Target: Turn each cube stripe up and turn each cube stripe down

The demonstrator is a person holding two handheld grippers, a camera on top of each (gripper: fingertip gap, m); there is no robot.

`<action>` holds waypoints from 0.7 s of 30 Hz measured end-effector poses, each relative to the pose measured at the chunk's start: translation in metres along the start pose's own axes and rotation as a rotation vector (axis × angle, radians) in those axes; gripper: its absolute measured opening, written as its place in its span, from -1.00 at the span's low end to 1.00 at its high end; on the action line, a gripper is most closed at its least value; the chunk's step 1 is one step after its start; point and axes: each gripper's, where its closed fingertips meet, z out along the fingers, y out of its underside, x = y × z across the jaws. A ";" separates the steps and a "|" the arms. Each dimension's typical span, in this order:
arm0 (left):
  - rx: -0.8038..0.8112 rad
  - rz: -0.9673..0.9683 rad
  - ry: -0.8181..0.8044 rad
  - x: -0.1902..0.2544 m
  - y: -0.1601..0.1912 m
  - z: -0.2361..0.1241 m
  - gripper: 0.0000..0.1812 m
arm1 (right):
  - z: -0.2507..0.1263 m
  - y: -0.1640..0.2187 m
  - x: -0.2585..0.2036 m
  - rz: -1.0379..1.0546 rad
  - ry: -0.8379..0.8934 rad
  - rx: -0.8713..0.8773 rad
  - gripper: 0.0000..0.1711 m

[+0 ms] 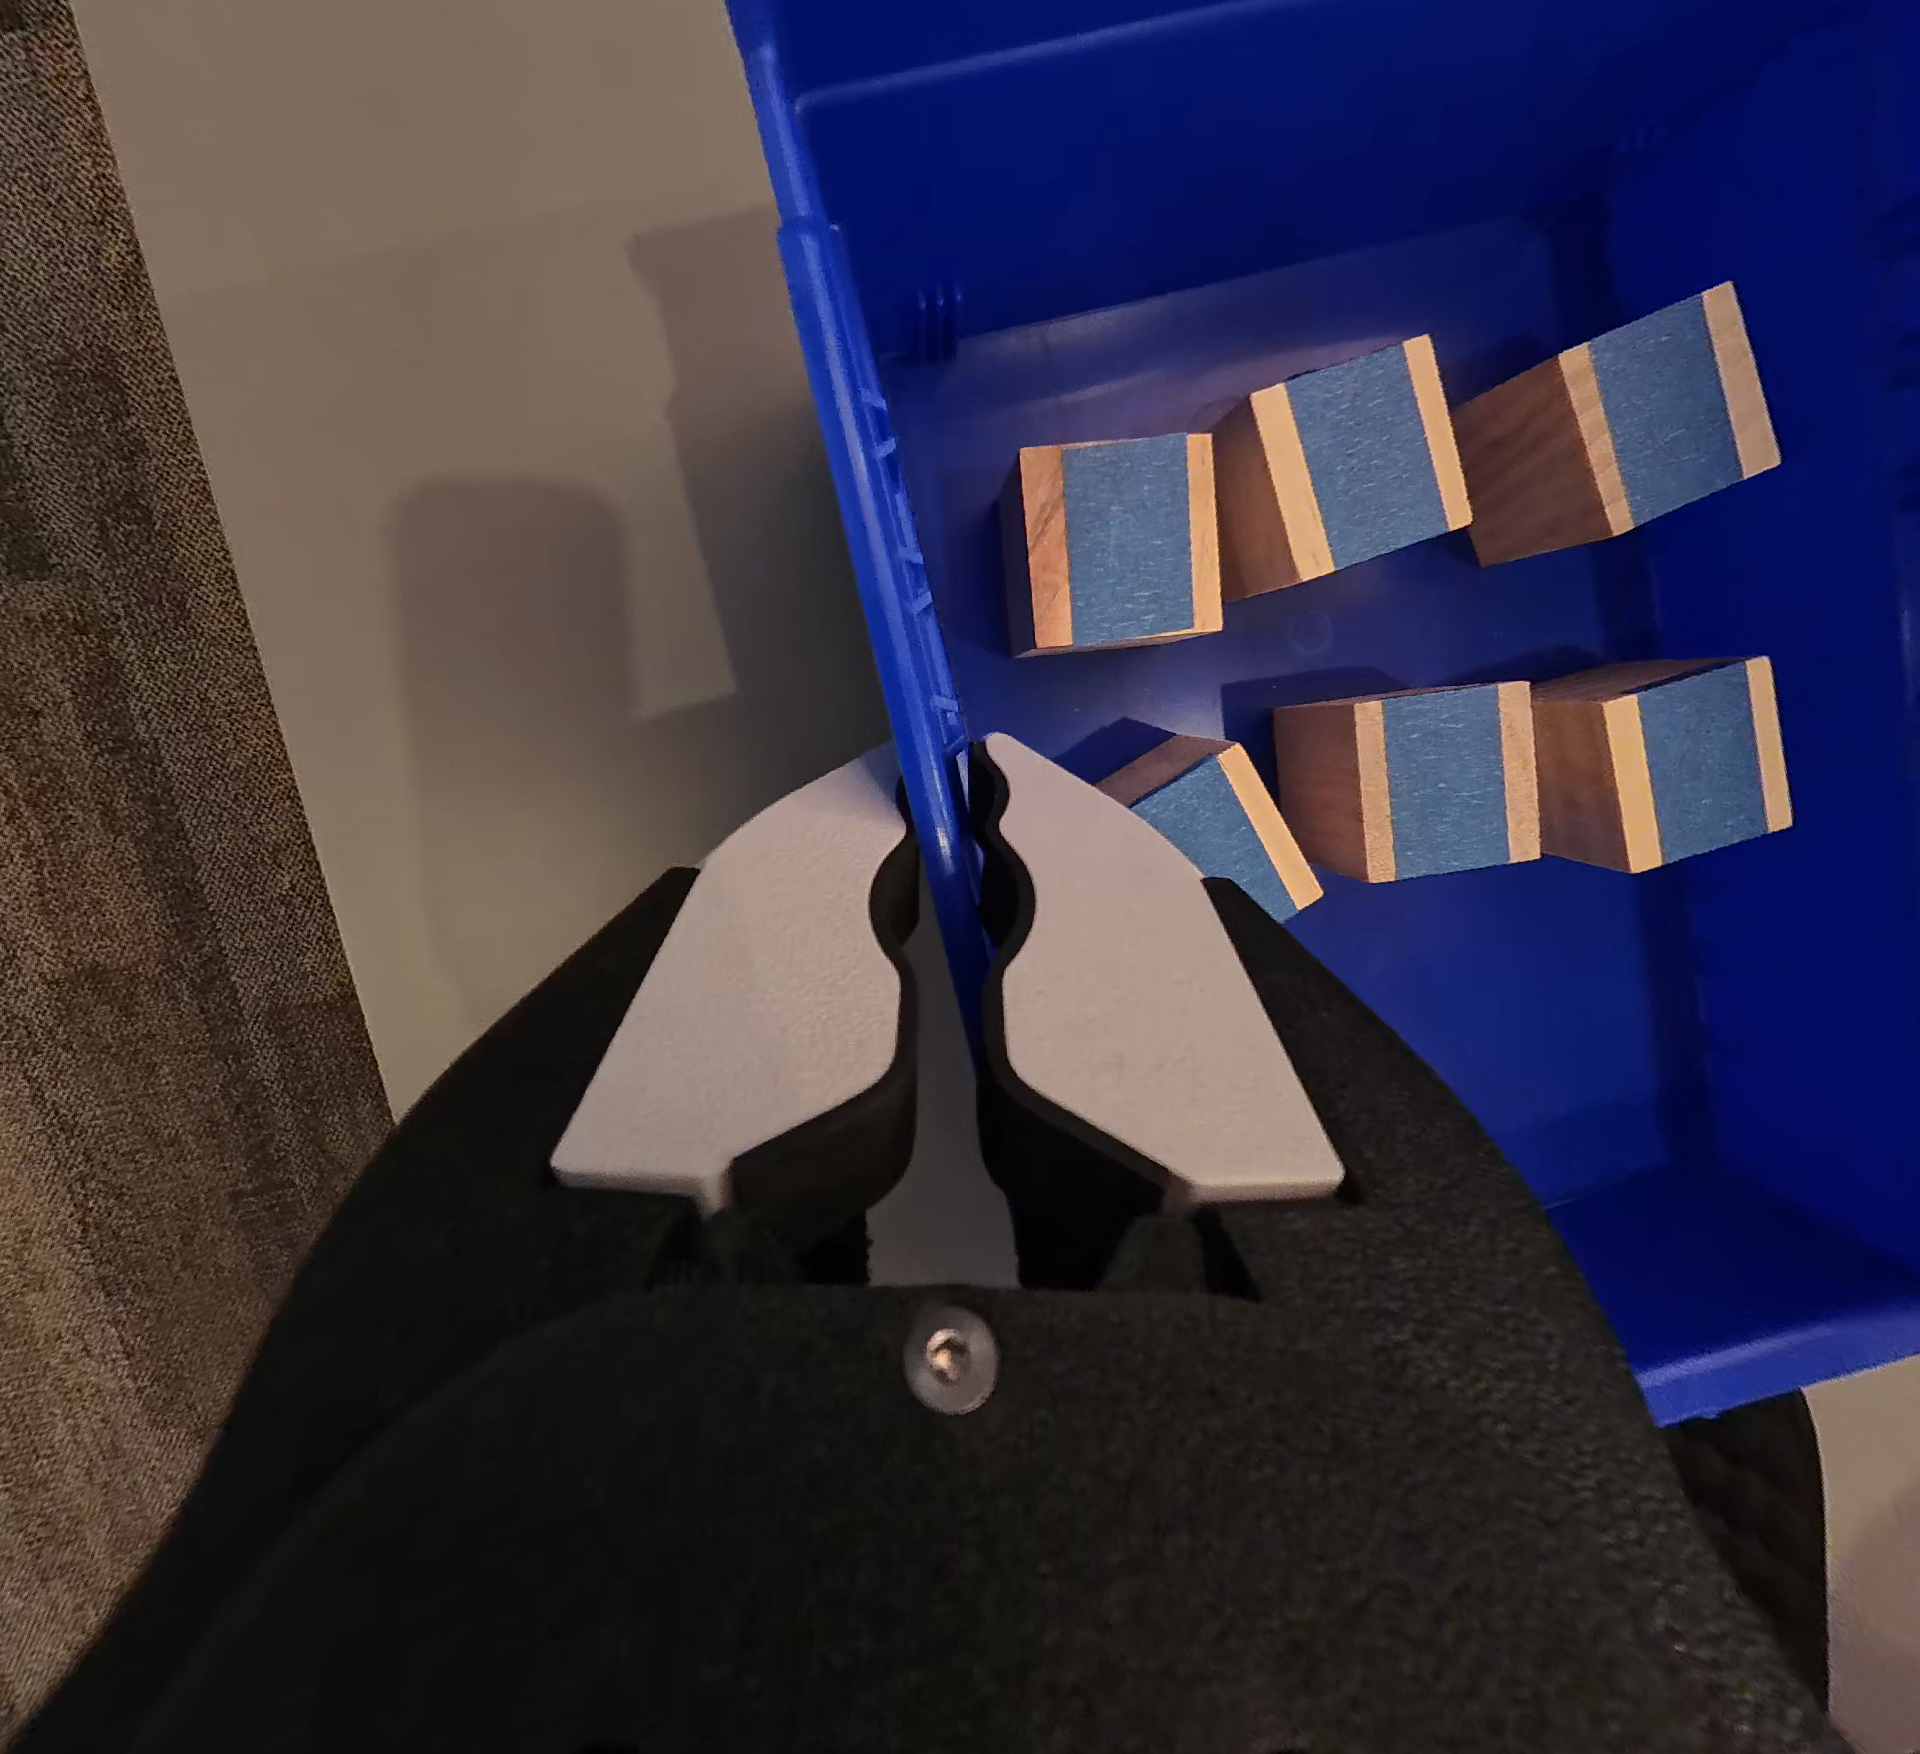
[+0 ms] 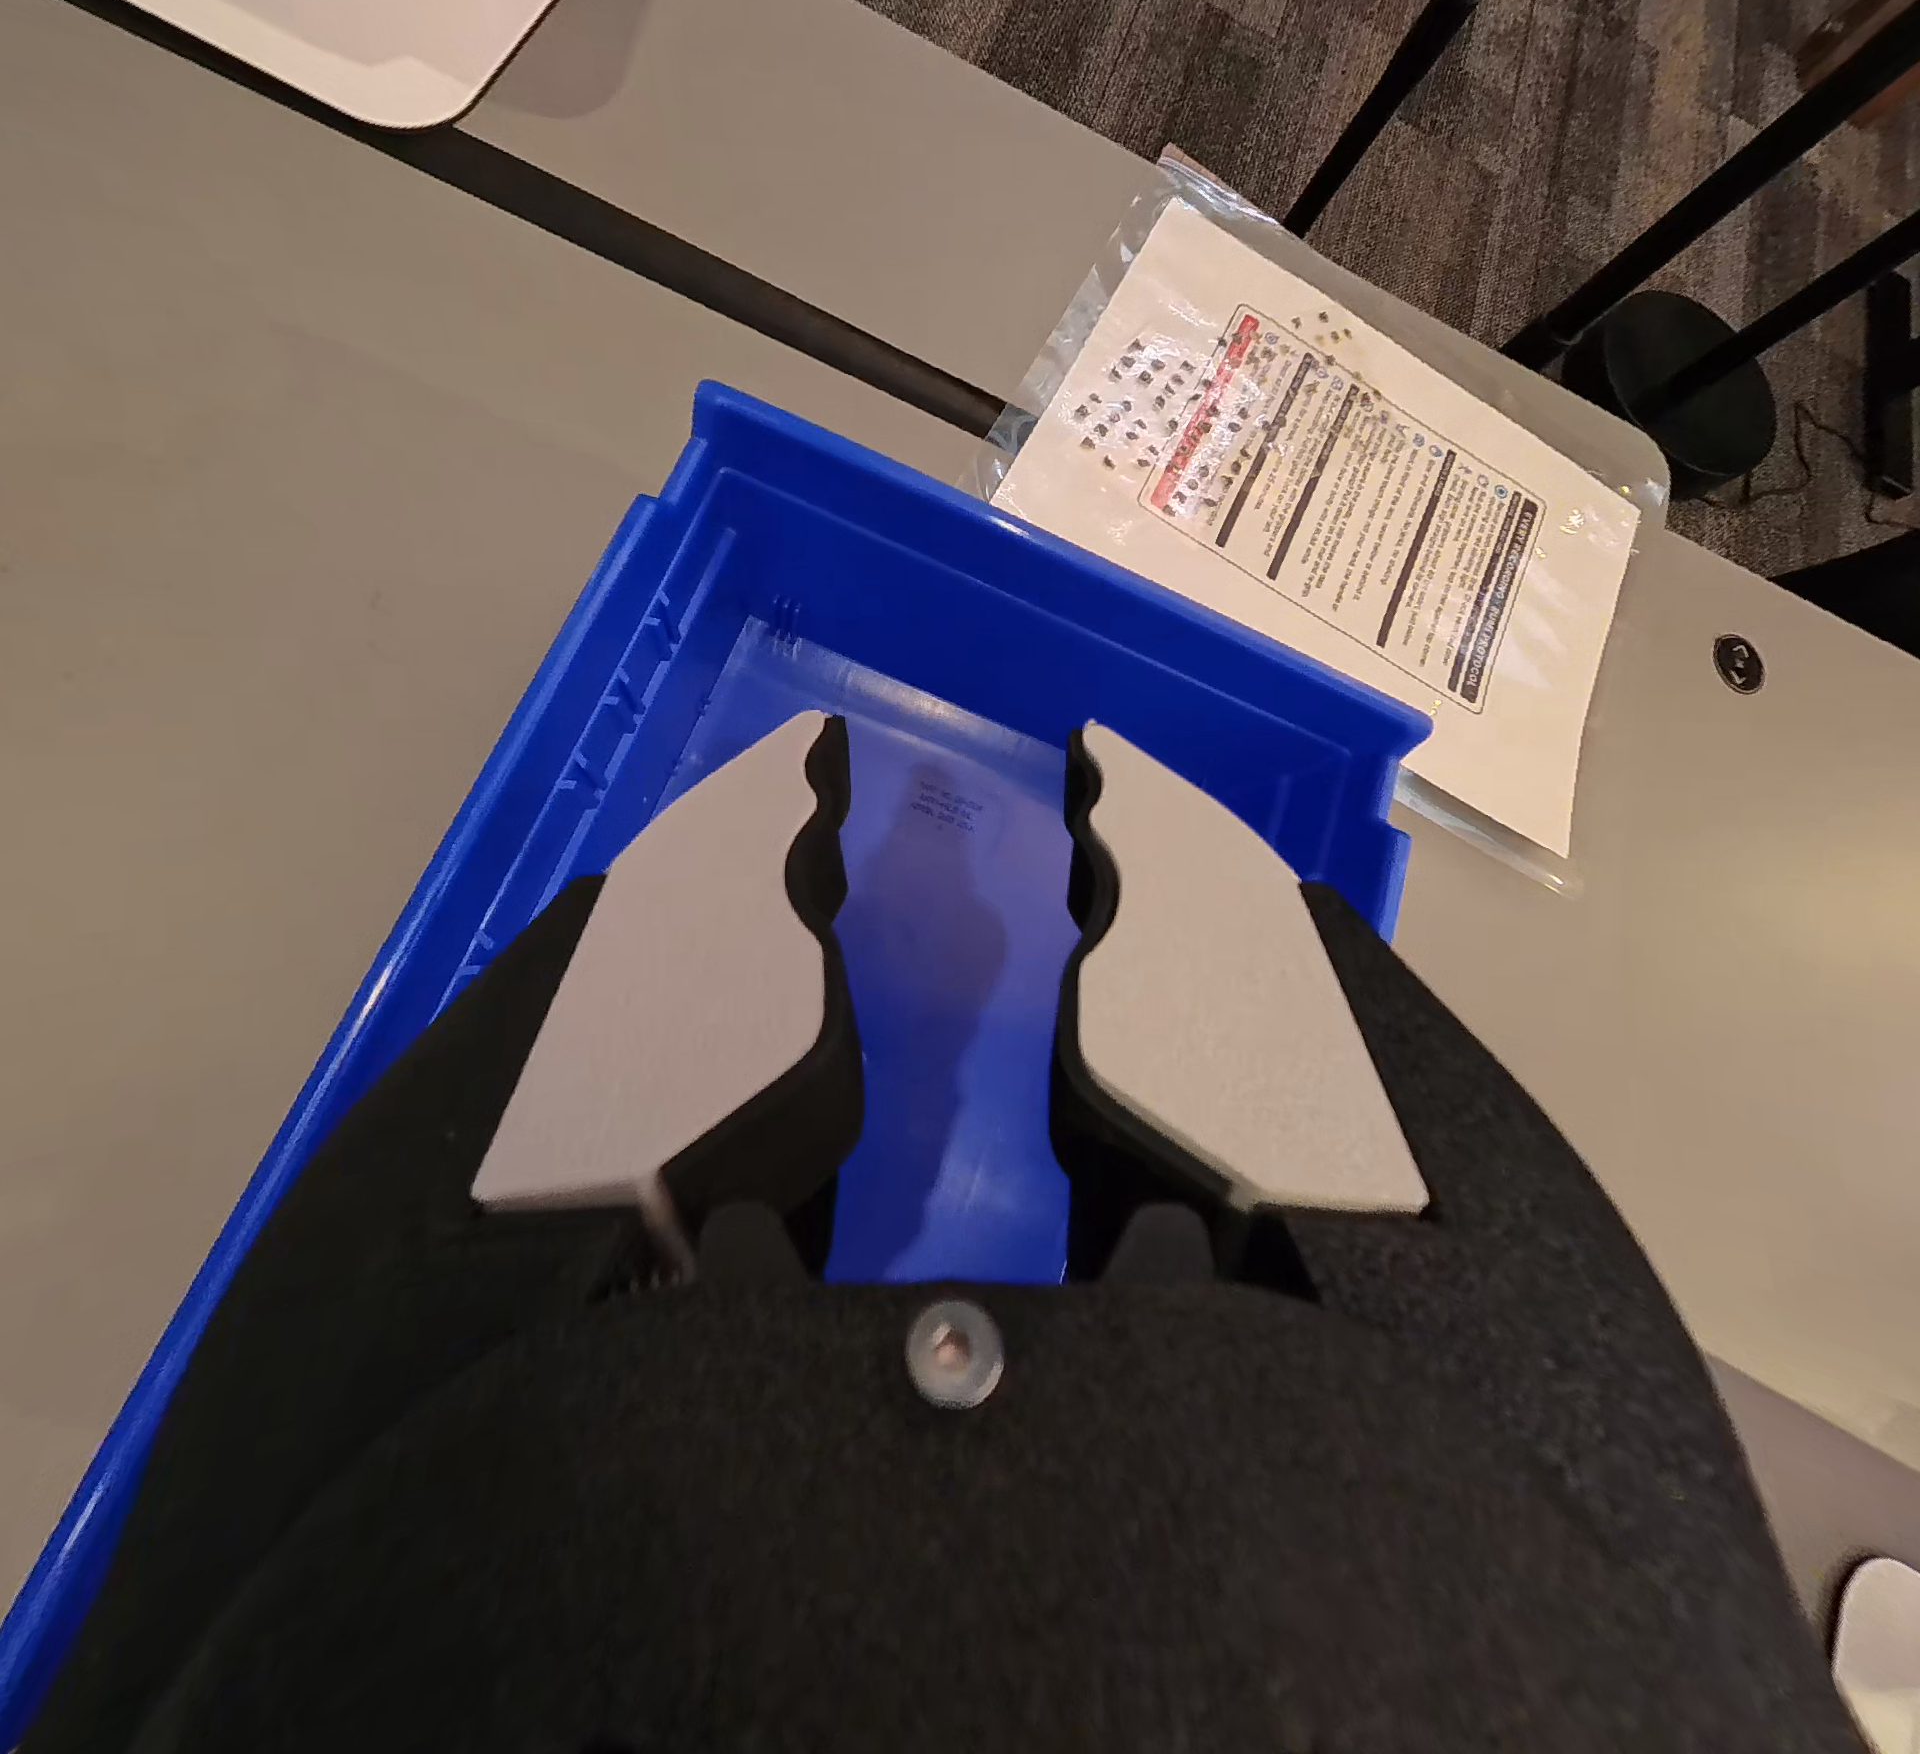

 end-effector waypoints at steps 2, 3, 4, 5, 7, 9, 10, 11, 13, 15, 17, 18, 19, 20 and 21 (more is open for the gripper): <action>0.008 -0.006 0.005 0.000 0.000 0.000 -0.93 | 0.000 0.001 0.000 0.001 -0.001 -0.003 -0.53; 0.015 -0.013 0.011 0.001 -0.001 0.000 -0.93 | 0.000 0.001 0.000 0.001 -0.002 -0.005 -0.53; 0.023 -0.027 0.019 0.001 -0.001 0.000 -0.93 | 0.000 0.002 0.000 0.001 -0.002 -0.005 -0.53; 0.034 -0.044 0.029 0.001 -0.002 -0.001 -0.93 | 0.000 0.002 0.000 0.002 -0.001 -0.006 -0.53; 0.081 -0.086 0.040 0.001 -0.006 -0.008 -0.87 | 0.000 0.003 0.001 0.005 0.002 -0.009 -0.53; 0.171 -0.120 0.044 -0.002 -0.014 -0.028 -0.81 | 0.000 0.004 0.003 0.010 0.007 -0.008 -0.53; 0.225 -0.128 0.044 -0.002 -0.019 -0.043 -0.81 | 0.000 0.004 0.004 0.014 0.009 -0.006 -0.52; 0.284 -0.121 0.059 0.003 -0.023 -0.062 -0.81 | 0.000 0.005 0.005 0.019 0.009 -0.005 -0.52; 0.443 -0.047 0.133 0.028 -0.036 -0.107 -0.80 | 0.001 0.006 0.006 0.025 0.006 -0.006 -0.53; 0.602 0.108 0.241 0.068 -0.044 -0.147 -0.68 | 0.002 0.008 0.007 0.029 0.004 -0.012 -0.53; 0.737 0.312 0.299 0.104 -0.045 -0.168 -0.61 | 0.004 0.009 0.007 0.030 0.000 -0.018 -0.52; 0.786 0.421 0.284 0.115 -0.047 -0.170 -0.64 | 0.004 0.010 0.006 0.028 -0.003 -0.023 -0.52; 0.807 0.528 0.262 0.123 -0.047 -0.164 -0.71 | 0.005 0.011 0.004 0.024 -0.005 -0.027 -0.52; 0.790 0.618 0.247 0.129 -0.045 -0.150 -0.75 | 0.006 0.011 0.003 0.018 -0.008 -0.033 -0.52; 0.726 0.686 0.239 0.133 -0.039 -0.132 -0.74 | 0.007 0.012 0.001 0.012 -0.010 -0.038 -0.53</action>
